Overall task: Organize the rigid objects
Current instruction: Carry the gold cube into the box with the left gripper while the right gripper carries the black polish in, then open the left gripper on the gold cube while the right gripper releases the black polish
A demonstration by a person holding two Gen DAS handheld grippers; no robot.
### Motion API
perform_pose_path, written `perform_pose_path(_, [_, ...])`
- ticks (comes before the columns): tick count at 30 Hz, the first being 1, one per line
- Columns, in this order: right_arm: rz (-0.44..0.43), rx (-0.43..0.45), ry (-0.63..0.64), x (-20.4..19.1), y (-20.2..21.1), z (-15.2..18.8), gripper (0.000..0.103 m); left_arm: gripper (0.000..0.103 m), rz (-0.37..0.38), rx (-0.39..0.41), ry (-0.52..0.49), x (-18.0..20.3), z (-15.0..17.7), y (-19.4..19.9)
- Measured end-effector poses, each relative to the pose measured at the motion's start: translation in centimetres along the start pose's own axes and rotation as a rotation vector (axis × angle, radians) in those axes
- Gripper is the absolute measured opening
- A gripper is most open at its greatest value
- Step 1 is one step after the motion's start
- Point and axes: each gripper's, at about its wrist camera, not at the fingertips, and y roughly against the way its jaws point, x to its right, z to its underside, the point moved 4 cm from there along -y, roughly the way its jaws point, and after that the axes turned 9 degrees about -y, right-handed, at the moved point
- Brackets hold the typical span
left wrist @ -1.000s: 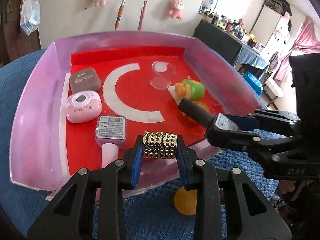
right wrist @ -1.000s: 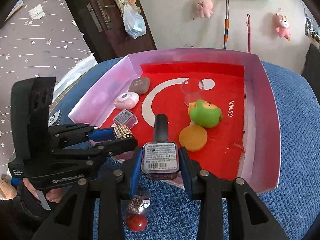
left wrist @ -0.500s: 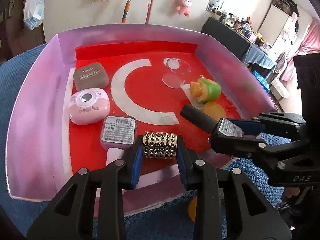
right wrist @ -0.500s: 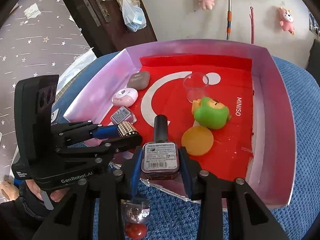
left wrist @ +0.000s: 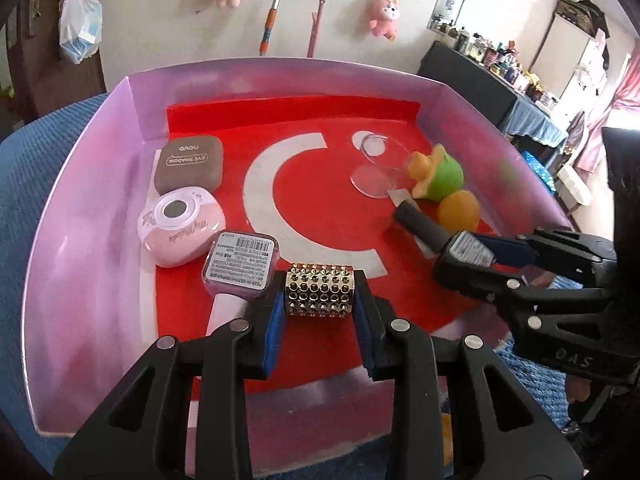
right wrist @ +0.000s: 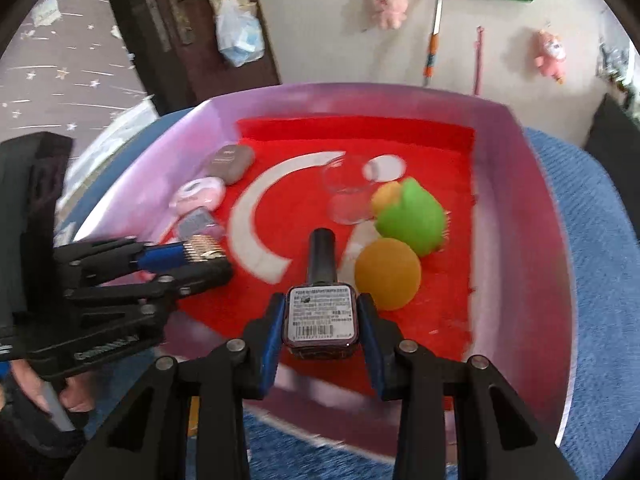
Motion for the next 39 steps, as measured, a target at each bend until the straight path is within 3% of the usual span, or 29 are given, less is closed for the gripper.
perform_pose_path(6, [0.051, 0.014, 0.021, 0.3, -0.3, 0.1, 0.038, 0.029, -0.073, -0.003, -0.024, -0.1, -0.3, -0.3])
perform_pose_path(14, [0.043, 0.005, 0.007, 0.7, -0.6, 0.0, 0.038, 0.029, -0.124, -0.020, -0.048, 0.4, -0.6, -0.5])
perform_pose_path(31, [0.015, 0.007, -0.007, 0.5, 0.0, -0.1, 0.040, 0.029, -0.121, -0.019, -0.047, 0.3, -0.7, -0.5])
perform_pose_path(33, [0.012, 0.023, -0.006, 0.5, 0.6, -0.2, 0.043, 0.032, -0.118, -0.019, -0.047, 0.3, -0.7, -0.5])
perform_pose_path(35, [0.004, 0.040, -0.006, 0.4, 1.1, -0.3, 0.047, 0.052, -0.085, -0.013, -0.049, 0.5, -0.6, -0.4])
perform_pose_path(37, [0.003, 0.051, -0.001, 0.3, 1.7, -0.3, 0.047, 0.065, -0.081, 0.000, -0.063, 1.0, -0.6, 0.0])
perform_pose_path(39, [0.002, 0.057, 0.001, 0.2, 2.1, -0.2, 0.048, 0.067, -0.113, 0.012, -0.085, 1.4, -0.6, 0.3])
